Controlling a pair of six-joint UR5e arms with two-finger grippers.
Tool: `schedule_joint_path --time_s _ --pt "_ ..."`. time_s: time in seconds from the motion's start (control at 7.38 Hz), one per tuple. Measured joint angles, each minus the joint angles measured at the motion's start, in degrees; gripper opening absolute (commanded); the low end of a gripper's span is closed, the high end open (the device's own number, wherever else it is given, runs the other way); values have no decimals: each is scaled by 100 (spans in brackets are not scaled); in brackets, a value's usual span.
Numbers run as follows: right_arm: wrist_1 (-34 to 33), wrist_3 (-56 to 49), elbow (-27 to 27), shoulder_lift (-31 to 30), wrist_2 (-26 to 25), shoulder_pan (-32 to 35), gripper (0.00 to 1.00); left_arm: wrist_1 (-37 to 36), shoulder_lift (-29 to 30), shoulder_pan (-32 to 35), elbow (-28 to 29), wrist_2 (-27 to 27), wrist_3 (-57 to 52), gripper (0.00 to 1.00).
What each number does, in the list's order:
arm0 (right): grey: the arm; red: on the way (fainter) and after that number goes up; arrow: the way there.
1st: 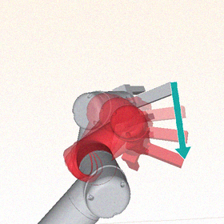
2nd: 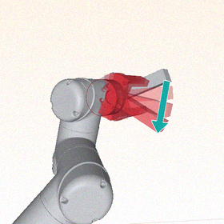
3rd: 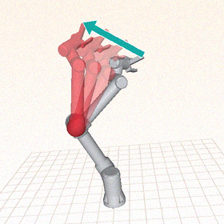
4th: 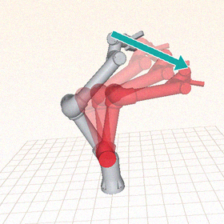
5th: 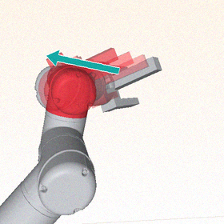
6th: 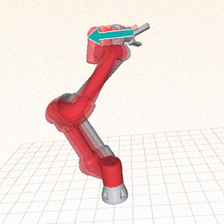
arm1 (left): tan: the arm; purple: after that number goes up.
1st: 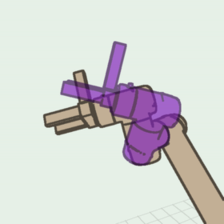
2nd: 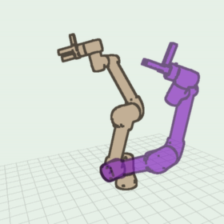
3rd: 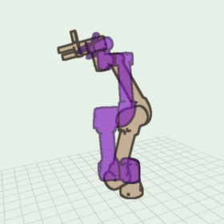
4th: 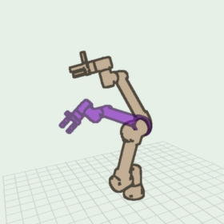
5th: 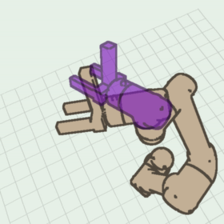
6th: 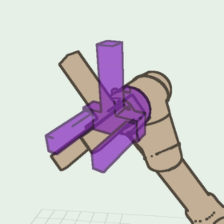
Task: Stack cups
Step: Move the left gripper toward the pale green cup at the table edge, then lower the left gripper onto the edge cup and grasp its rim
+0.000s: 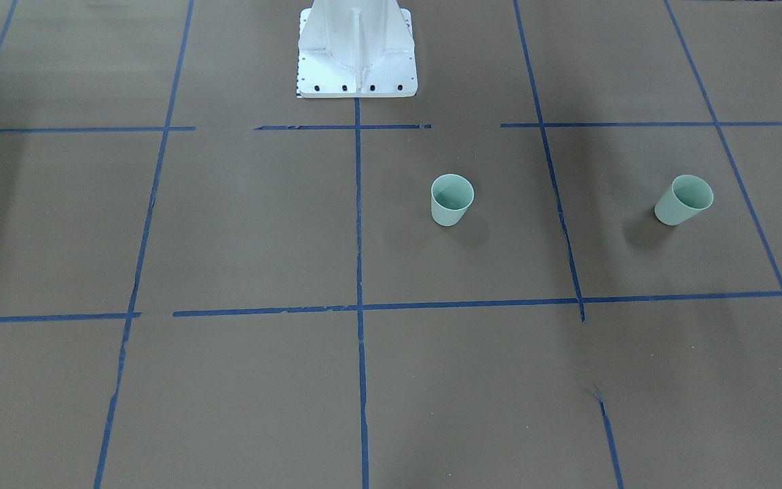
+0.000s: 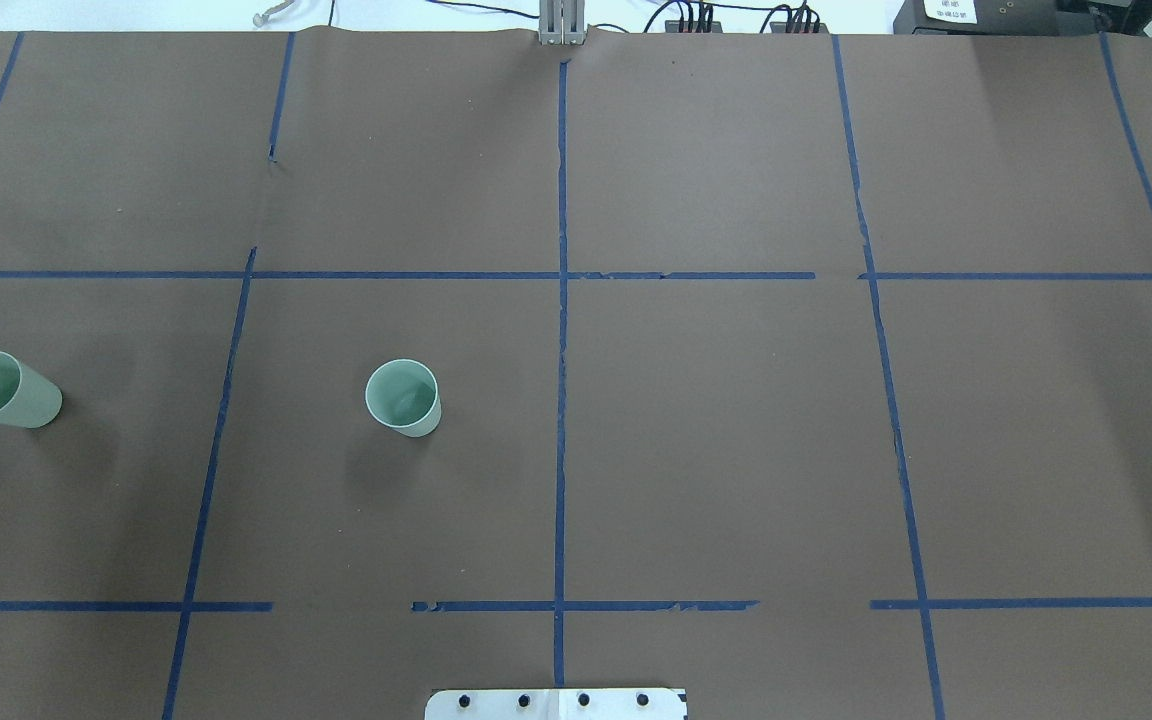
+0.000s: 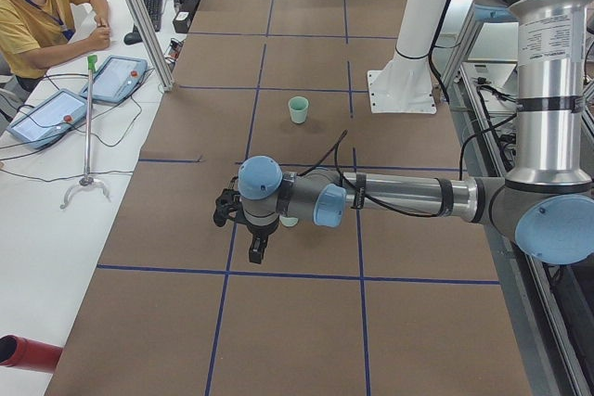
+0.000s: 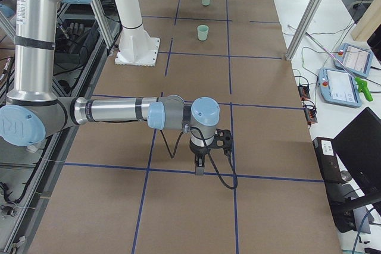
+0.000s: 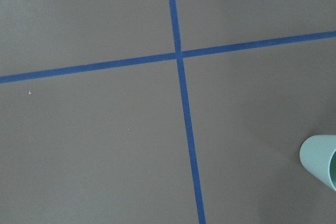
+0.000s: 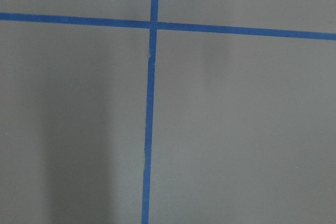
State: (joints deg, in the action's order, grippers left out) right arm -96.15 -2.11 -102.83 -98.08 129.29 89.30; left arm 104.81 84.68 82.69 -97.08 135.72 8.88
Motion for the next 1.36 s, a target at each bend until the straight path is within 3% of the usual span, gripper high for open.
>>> schedule_joint_path --time_s 0.41,0.81,0.95,1.08,1.22,1.36 --pt "0 0 0 0 0 0 100 1399 -66 -1268 35 -629 2373 100" --pt "0 0 0 0 0 1 100 2203 -334 -1931 58 -837 3131 100" --pt "0 0 0 0 0 4 100 2260 -397 -2033 66 -850 3166 79" --pt "0 0 0 0 0 7 100 2279 -430 -2132 70 -858 3206 10" --pt "0 0 0 0 0 6 100 2280 -445 -2205 71 -858 3277 0" --pt "0 0 0 0 0 5 100 2267 -447 -2243 70 -846 3345 0"
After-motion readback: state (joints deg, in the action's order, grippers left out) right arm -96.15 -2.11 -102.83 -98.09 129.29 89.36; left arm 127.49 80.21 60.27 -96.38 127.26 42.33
